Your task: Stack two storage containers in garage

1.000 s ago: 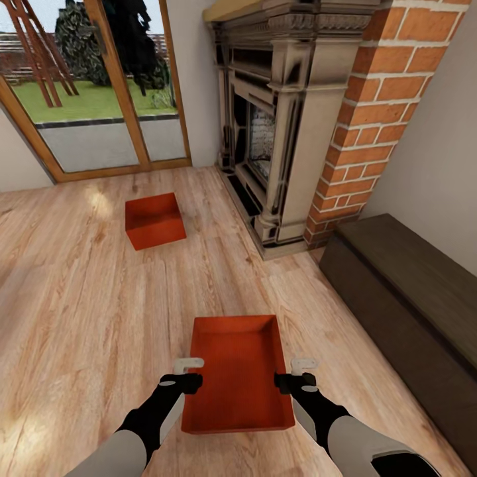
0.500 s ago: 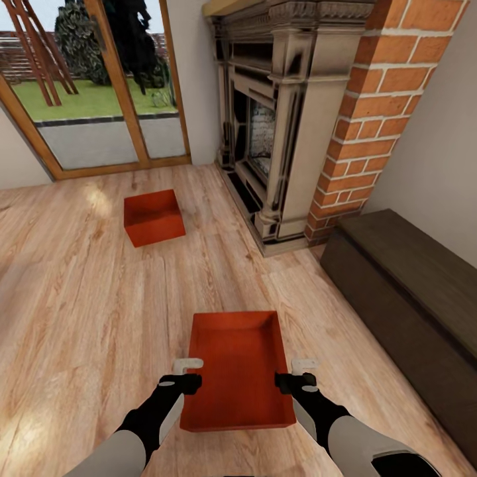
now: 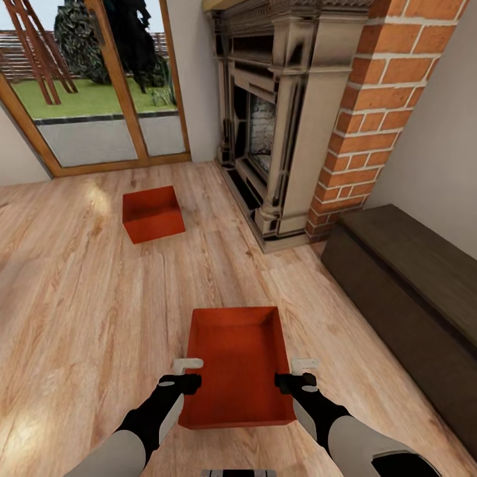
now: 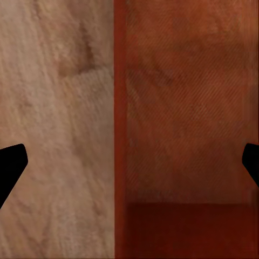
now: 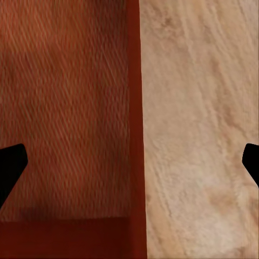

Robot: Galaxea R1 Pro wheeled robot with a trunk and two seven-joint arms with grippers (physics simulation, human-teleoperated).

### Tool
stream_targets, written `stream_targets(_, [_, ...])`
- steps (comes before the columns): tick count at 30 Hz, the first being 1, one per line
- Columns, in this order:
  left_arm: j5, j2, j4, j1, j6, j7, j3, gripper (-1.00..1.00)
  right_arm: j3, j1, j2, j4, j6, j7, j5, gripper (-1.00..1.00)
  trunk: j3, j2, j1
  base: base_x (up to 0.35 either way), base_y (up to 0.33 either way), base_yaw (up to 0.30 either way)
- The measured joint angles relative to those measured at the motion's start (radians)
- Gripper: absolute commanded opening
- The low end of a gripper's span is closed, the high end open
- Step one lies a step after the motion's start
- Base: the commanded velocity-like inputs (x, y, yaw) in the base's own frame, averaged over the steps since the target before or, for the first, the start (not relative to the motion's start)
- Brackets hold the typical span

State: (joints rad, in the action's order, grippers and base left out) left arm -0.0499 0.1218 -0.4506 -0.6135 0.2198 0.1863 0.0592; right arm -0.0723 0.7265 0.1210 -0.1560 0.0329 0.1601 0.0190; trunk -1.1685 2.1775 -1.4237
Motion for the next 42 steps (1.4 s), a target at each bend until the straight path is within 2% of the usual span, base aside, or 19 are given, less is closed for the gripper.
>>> stream_targets(14, [0.000, 0.000, 0.000, 0.000, 0.000, 0.000, -0.001, 1.00, 0.000, 0.000, 0.000, 0.000, -0.007, 0.000, 0.000, 1.00, -0.044, 0.098, -0.054, 0.000, 0.000, 0.000])
stream_targets(21, [0.000, 0.000, 0.000, 0.000, 0.000, 0.000, -0.001, 1.00, 0.000, 0.000, -0.001, 0.000, -0.007, 0.000, 0.000, 1.00, -0.044, 0.098, -0.054, 0.000, 0.000, 0.000])
stream_targets(29, [0.000, 0.000, 0.000, 0.000, 0.000, 0.000, -0.001, 1.00, -0.001, 0.000, -0.001, 0.000, -0.007, 0.000, 0.000, 1.00, -0.069, 0.154, -0.084, 0.000, 0.000, 0.000])
stream_targets(42, [0.000, -0.001, 0.000, 0.000, 0.000, 0.000, -0.001, 1.00, -0.001, 0.000, -0.001, 0.000, -0.007, 0.000, 0.000, 1.00, -0.069, 0.154, -0.084, 0.000, 0.000, 0.000])
